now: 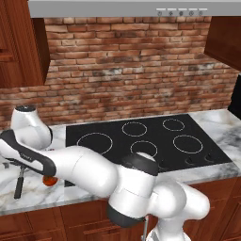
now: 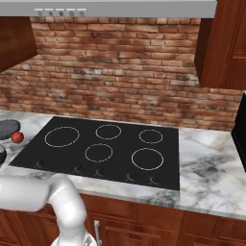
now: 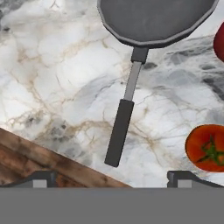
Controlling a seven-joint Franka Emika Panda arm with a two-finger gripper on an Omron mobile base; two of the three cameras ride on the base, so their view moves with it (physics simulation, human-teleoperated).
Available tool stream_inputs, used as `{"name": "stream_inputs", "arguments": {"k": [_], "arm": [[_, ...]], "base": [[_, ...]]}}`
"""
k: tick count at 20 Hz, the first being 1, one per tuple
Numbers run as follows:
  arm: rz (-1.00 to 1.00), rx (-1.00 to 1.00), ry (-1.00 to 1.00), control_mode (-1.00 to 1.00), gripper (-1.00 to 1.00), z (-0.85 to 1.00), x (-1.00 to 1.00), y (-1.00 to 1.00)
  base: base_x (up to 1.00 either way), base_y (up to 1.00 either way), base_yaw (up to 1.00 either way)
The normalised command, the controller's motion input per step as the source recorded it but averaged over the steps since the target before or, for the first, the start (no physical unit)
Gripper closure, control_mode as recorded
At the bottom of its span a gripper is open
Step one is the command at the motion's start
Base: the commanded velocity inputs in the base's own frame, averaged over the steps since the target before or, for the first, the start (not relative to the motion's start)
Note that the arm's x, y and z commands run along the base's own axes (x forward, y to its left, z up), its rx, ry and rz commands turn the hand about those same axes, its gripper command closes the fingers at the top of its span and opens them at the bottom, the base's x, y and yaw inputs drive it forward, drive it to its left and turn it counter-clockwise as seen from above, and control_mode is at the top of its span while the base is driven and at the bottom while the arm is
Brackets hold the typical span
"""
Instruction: Place the pan on the front left burner on the stove. Then place the tomato and the onion in the pan and turn on the front left burner.
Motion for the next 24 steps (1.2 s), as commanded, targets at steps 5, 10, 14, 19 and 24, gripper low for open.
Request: {"name": "stream_inputs", "arguments": {"k": [5,10,14,19,24], "arm": [[-0.03,-0.04,0.02,-1.0,-1.0,-0.11,0.12,0.13],[-0.01,-0.02,0.0,-1.0,-1.0,-0.11,0.08,0.01],[-0.01,0.0,0.05,-1.0,-1.0,-0.41,0.0,0.0],[0.0,0.0,0.05,-1.0,-1.0,-0.44,0.0,0.0],[0.0,0.0,0.02,-1.0,-1.0,-0.22,0.0,0.0]], "base": [[0.0,0.0,0.0],[0.0,0.0,0.0],[0.0,0.0,0.0],[0.0,0.0,0.0],[0.0,0.0,0.0]]}}
